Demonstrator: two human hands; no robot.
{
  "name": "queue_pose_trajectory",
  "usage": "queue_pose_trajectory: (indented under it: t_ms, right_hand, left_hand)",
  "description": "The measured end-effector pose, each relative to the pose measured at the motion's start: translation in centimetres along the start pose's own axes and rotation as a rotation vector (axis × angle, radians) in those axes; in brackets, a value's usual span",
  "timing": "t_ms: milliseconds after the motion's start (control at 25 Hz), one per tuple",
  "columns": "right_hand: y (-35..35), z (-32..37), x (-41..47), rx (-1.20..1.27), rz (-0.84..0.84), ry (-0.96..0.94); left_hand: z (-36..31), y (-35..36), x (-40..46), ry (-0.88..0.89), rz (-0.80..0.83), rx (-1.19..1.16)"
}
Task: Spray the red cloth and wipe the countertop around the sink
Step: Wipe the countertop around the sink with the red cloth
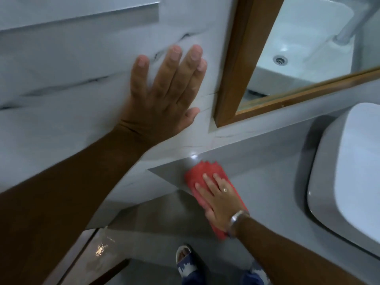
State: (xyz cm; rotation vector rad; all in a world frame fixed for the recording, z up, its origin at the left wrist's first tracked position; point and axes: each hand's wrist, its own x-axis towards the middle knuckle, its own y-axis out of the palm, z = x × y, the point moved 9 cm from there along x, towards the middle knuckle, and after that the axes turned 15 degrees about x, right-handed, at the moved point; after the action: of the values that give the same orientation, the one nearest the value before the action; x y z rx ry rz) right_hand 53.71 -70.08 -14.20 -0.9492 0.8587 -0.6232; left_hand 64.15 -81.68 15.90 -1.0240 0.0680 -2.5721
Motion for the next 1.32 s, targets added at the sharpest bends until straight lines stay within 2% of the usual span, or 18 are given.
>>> queue_pose_trajectory:
  t_ms: [80,120,160,240,280,320,360,440,520,600,680,800,880,920,1000,1080,1200,1320]
  right_hand:
    - [0.0,-1.9,-6.6,-0.002,0.027,-0.132]
    - [-0.7,-4.8,-8.5,-0.042,-0.034,-0.139]
    - [-1.4,-8.4,-9.3,-0.045,-0.062,-0.064]
    - [-5.1,-14.8,-7.2,0.127,-0.129,0.314]
    - [-6.0,-15.1,-5.2,0.226,-0.157,0.458]
    - [-6.0,-13.5,-3.3,0.263,-0.163,0.501]
    - [-5.0,-10.8,-2.0,0.253,-0.173,0.439]
    - [-1.7,-4.3,-3.6,0.243,-0.124,0.141]
    - [0.7,-4.8,-8.5,0.335,-0.027,0.04]
    - [-0.5,-10.8,-9.7,0.339,-0.057,0.164]
    - [-3.4,-16.5,-6.5,0.282,-0.113,0.358]
    - [-7.7,-19.7,0.0,0.315,-0.207,0.503]
    - [-8.3,-18.4,1.3,0.299,-0.219,0.439]
    - [-7.3,-16.0,0.3,0.238,-0.2,0.33]
    - [-3.4,-9.4,-4.3,0.192,-0.093,0.106]
    - [0.3,-5.1,-8.7,0.225,-0.004,0.021]
    - [1.2,-5.5,-11.8,0.211,-0.033,0.099]
    - [2.6,-6.6,-16.5,0.224,-0.035,0.331]
  left_hand:
    - [-0.2,-0.1,0.0,0.037,-0.012,0.04]
    - [-0.5,-0.2,0.0,0.046,-0.02,0.054]
    - [-0.7,-0.2,0.0,0.046,-0.024,0.067]
    - [-1.1,0.0,-0.2,0.045,-0.026,0.072]
    - [-1.2,0.1,-0.2,0.045,-0.024,0.079]
    - [-1.1,0.2,-0.2,0.04,-0.024,0.083]
    - [-1.0,0.3,-0.2,0.03,-0.022,0.076]
    - [-0.7,0.5,-0.4,0.014,-0.013,0.053]
    - [-0.7,0.4,-0.4,0.017,0.004,0.046]
    - [-0.8,0.1,-0.2,0.027,0.006,0.02]
    - [-0.8,0.2,0.0,0.025,0.005,0.023]
    - [-1.0,0.4,-0.5,0.006,0.003,0.033]
    - [-1.0,0.9,-0.7,-0.007,0.02,0.026]
    - [-0.9,1.1,-0.8,-0.014,0.035,0.009]
    - [-1.0,1.1,-0.9,-0.04,0.072,0.008]
    - [-2.4,0.4,-1.5,-0.057,0.197,0.002]
    - [-8.2,-2.0,-5.0,0.071,0.469,-0.237]
    - [-16.4,-8.8,-9.4,0.373,0.48,-0.617]
